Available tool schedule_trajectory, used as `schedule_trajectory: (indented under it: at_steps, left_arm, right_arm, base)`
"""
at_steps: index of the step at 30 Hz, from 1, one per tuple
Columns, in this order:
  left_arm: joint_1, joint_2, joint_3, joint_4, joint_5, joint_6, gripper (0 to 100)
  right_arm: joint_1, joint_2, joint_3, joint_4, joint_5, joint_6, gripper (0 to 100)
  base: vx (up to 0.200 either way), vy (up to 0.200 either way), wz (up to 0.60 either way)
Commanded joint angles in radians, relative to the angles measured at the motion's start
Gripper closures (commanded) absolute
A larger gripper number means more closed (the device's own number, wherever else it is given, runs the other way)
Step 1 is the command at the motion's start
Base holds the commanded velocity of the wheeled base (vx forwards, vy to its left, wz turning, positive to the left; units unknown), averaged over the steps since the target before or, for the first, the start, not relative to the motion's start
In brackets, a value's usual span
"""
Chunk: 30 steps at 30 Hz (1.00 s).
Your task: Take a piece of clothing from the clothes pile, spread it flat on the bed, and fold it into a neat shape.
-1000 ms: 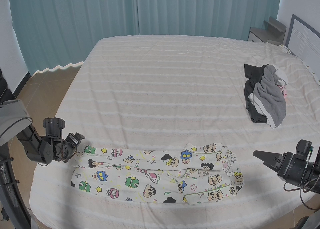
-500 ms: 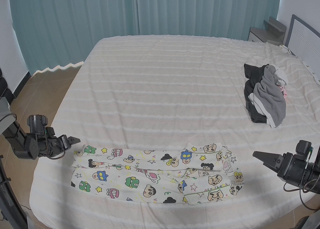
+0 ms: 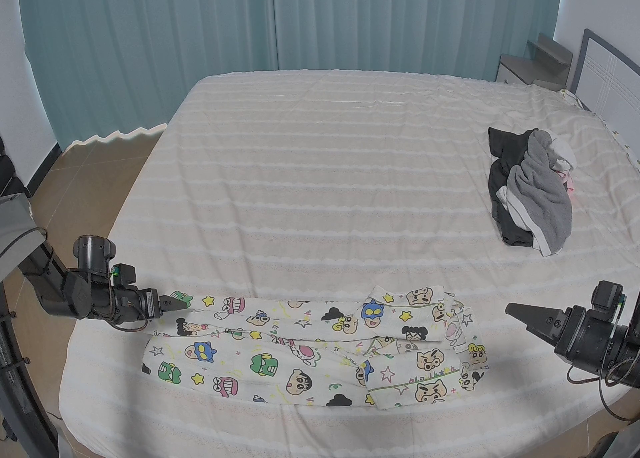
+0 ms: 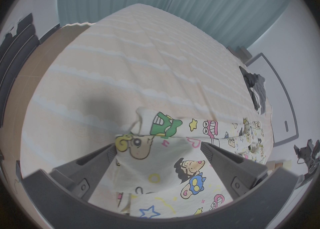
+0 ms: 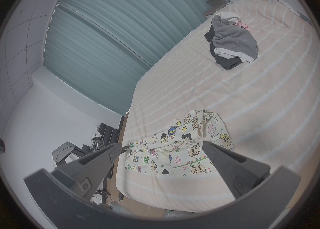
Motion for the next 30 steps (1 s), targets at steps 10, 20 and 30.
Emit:
schedule_trajectory:
  at_steps: [10,20,30]
  left_arm:
    - [-0.021,0.07,-0.003,0.039,0.026,0.071,0]
    - [-0.038,0.082,0.003,0.037,0.027,0.074,0]
    - [-0.058,0.076,0.032,0.037,0.029,0.077,100]
  right_arm:
    - [0.002,-0.023,0.0,0.0,0.0,0.002,0]
    - [0.002,-0.021,0.002,0.0,0.002,0.002,0]
    - [0.0,-0.02,0.006,0.0,0.002,0.002,0]
  base:
    - [0.0,0.0,0.0]
    - [0.0,0.0,0.0]
    - [0.0,0.0,0.0]
